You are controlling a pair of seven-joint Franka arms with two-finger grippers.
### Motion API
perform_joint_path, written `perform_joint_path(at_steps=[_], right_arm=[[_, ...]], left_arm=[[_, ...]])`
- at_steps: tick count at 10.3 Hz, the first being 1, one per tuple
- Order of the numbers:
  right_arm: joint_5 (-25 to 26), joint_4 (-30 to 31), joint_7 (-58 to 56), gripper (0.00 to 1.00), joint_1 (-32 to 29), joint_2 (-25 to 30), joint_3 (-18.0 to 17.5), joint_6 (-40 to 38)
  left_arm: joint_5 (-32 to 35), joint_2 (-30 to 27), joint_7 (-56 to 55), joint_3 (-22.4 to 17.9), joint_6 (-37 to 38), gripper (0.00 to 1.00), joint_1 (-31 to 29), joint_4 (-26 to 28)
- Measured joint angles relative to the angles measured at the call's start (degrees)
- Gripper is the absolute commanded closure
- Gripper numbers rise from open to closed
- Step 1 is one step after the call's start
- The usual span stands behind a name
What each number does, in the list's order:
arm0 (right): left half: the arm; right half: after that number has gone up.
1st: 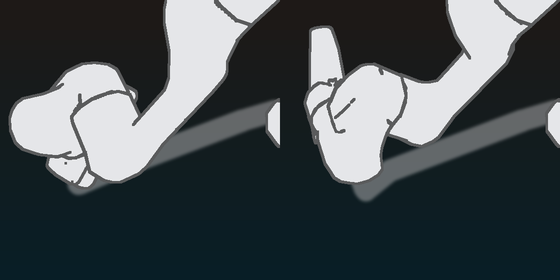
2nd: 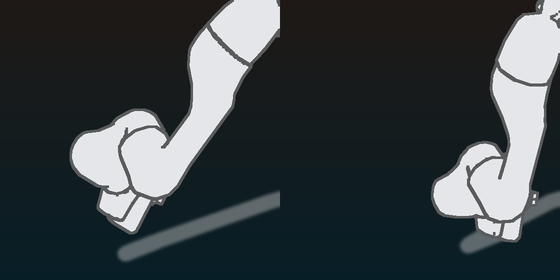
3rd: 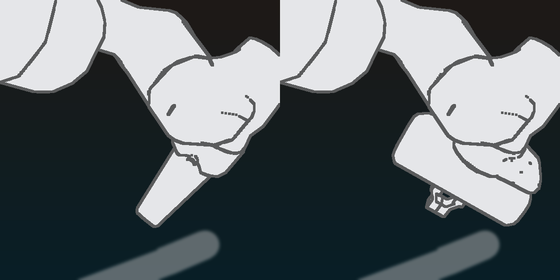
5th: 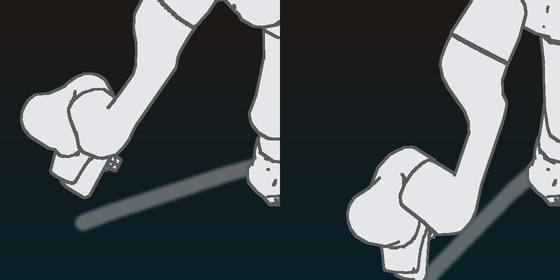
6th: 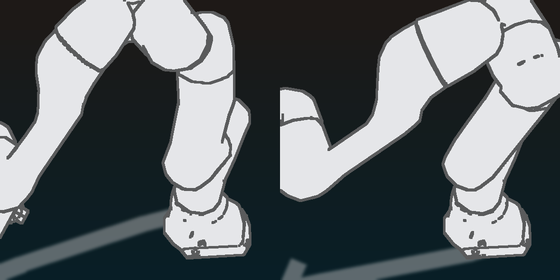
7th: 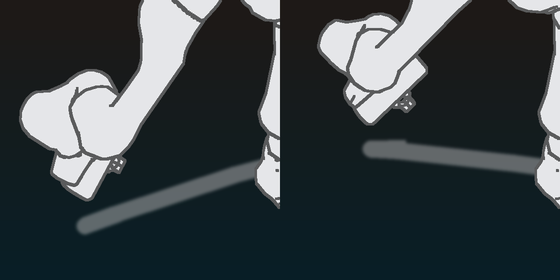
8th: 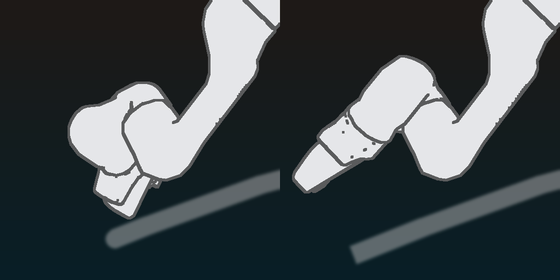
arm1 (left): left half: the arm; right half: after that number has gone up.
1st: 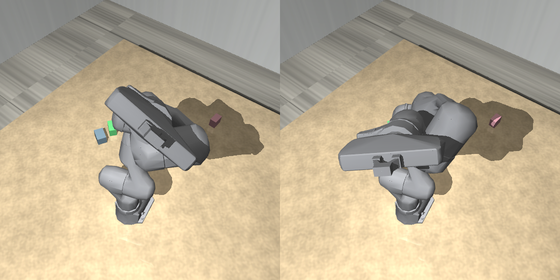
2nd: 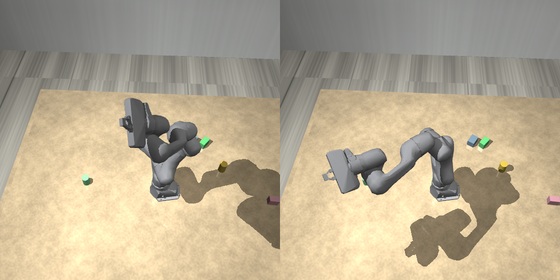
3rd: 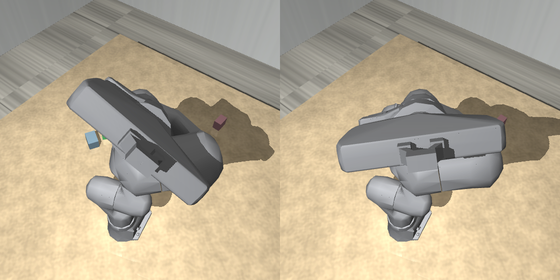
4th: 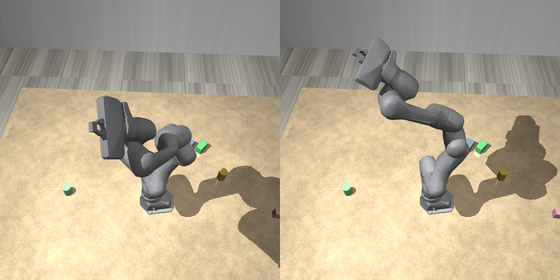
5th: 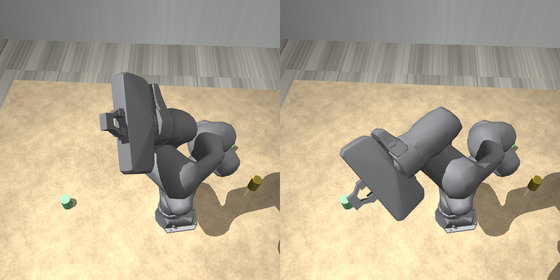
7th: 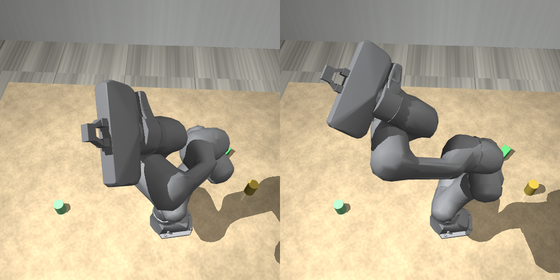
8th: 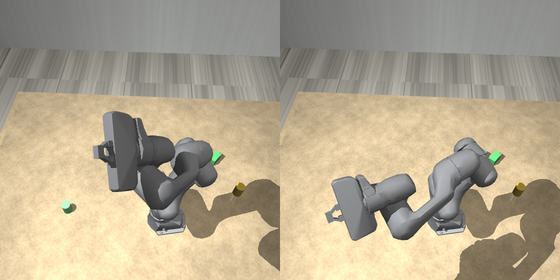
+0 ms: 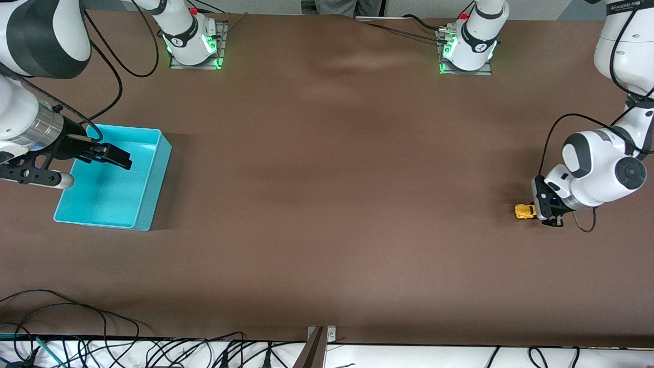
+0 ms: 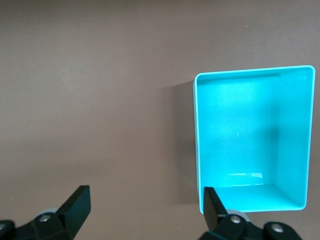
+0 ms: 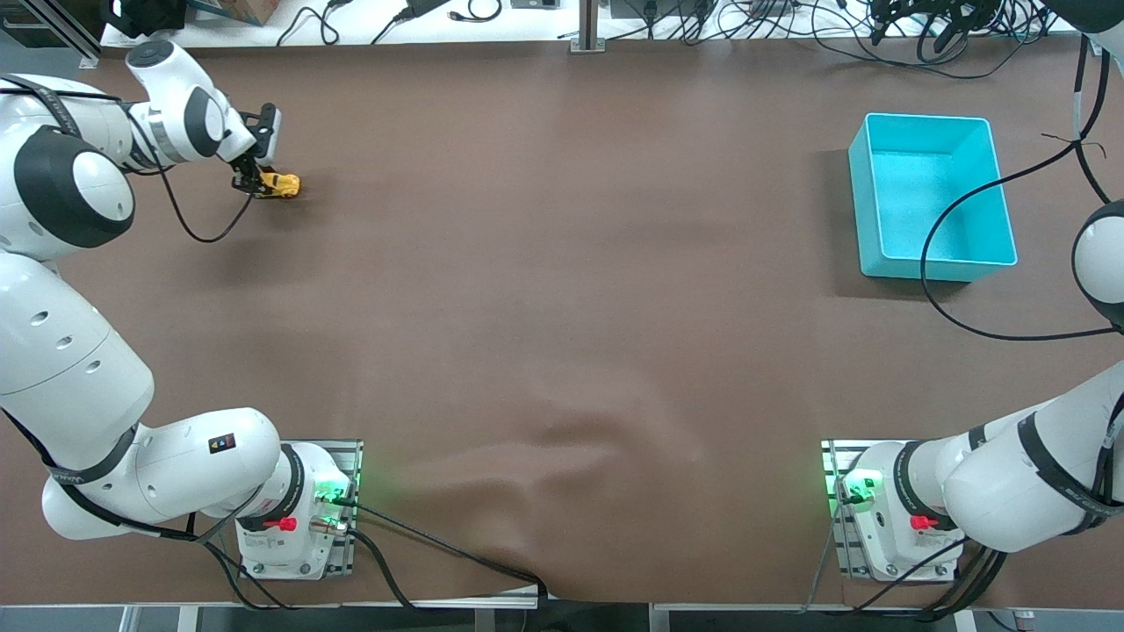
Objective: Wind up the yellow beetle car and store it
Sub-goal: 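Drag the car backward along the table with the left gripper, then release the car so it rolls toward the turquoise bin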
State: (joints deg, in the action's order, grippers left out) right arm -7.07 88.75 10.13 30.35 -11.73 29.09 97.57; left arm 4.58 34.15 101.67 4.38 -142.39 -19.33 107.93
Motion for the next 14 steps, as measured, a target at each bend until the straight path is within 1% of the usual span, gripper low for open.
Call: perform_joint_path(at_steps=[7, 8, 9, 10, 11, 14], right_arm=[[0.00, 0.00, 0.01, 0.00, 0.00, -0.01, 0.00, 0.00], [0.00, 0.00, 0.01, 0.00, 0.00, -0.01, 0.00, 0.00], [0.00, 0.00, 0.01, 0.00, 0.00, -0.01, 0.00, 0.00], [0.00, 0.00, 0.01, 0.00, 0.00, -0.01, 0.00, 0.00], [0.00, 0.00, 0.01, 0.00, 0.00, -0.01, 0.00, 0.00], [0.00, 0.00, 0.01, 0.00, 0.00, -0.01, 0.00, 0.00]], left_arm=[[0.00, 1.68, 8.74, 0.06, 0.21, 0.99, -4.74, -2.83], [0.00, 1.75, 9.04, 0.06, 0.21, 0.98, -4.89, -2.94], [0.00, 1.75, 9.06, 0.07, 0.21, 0.94, -4.89, -2.94], [0.00, 1.76, 9.09, 0.06, 0.21, 0.60, -4.90, -2.96], [0.00, 1.77, 9.18, 0.06, 0.22, 0.01, -4.90, -2.98], [0.00, 2.63, 10.29, 0.20, 0.71, 0.00, -4.94, -3.02]])
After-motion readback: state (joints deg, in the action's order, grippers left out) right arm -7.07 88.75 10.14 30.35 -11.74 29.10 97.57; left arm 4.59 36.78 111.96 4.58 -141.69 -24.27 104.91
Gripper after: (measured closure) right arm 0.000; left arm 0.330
